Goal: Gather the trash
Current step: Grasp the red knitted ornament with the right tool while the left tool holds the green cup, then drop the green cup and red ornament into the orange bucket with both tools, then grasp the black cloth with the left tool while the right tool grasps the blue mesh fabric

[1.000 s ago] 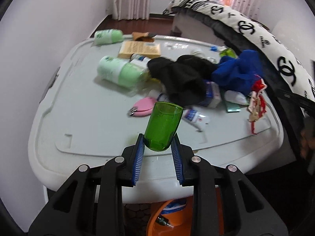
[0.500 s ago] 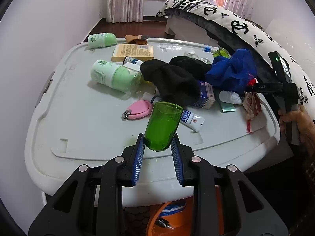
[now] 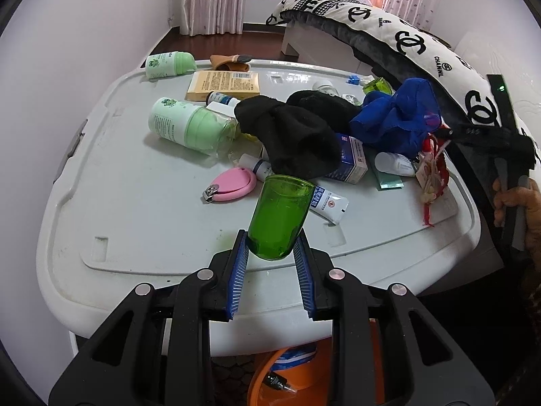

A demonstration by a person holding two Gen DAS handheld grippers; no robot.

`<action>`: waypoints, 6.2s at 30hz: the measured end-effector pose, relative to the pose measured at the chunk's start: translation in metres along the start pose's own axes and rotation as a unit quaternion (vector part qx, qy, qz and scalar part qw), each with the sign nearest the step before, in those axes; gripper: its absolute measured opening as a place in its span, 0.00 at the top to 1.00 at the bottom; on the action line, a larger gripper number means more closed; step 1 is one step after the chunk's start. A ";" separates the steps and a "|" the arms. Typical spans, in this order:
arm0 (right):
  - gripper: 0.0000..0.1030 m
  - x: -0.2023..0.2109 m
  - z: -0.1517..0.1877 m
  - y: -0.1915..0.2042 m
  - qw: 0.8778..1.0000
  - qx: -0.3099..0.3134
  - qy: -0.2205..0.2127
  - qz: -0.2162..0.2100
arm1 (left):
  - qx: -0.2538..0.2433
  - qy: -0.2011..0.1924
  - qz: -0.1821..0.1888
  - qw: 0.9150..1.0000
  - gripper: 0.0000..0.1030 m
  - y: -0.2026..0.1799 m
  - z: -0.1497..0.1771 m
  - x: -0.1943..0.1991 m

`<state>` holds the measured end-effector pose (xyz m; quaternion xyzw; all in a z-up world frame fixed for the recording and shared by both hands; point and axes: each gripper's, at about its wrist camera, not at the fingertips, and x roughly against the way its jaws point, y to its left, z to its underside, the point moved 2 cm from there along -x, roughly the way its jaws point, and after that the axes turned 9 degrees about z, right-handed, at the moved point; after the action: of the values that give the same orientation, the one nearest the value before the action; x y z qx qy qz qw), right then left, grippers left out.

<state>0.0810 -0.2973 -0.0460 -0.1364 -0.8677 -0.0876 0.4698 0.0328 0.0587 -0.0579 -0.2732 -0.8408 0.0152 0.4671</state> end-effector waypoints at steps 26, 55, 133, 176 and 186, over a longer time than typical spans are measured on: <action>0.81 -0.023 0.039 0.015 0.996 0.052 0.077 0.018 | -0.003 -0.005 0.013 1.000 0.73 -0.006 -0.003 0.004; 0.49 -0.062 -0.011 0.005 0.995 0.062 0.062 0.057 | -0.006 0.002 0.019 1.000 0.73 -0.009 -0.003 -0.002; 0.05 0.098 0.045 0.124 0.983 0.117 -0.134 0.034 | -0.041 -0.128 -0.174 0.975 0.13 -0.044 -0.008 0.079; 0.83 0.082 -0.003 0.109 0.978 0.113 -0.155 -0.076 | 0.042 -0.051 -0.048 0.997 0.94 -0.018 -0.085 -0.085; 0.64 0.060 0.011 0.106 0.981 0.137 -0.103 -0.090 | 0.013 -0.093 -0.053 0.994 0.94 -0.031 -0.065 -0.020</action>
<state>0.0750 -0.1850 0.0009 -0.0006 -0.9240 0.0043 0.3825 0.0785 0.0080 -0.0279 -0.2196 -0.8935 0.0261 0.3908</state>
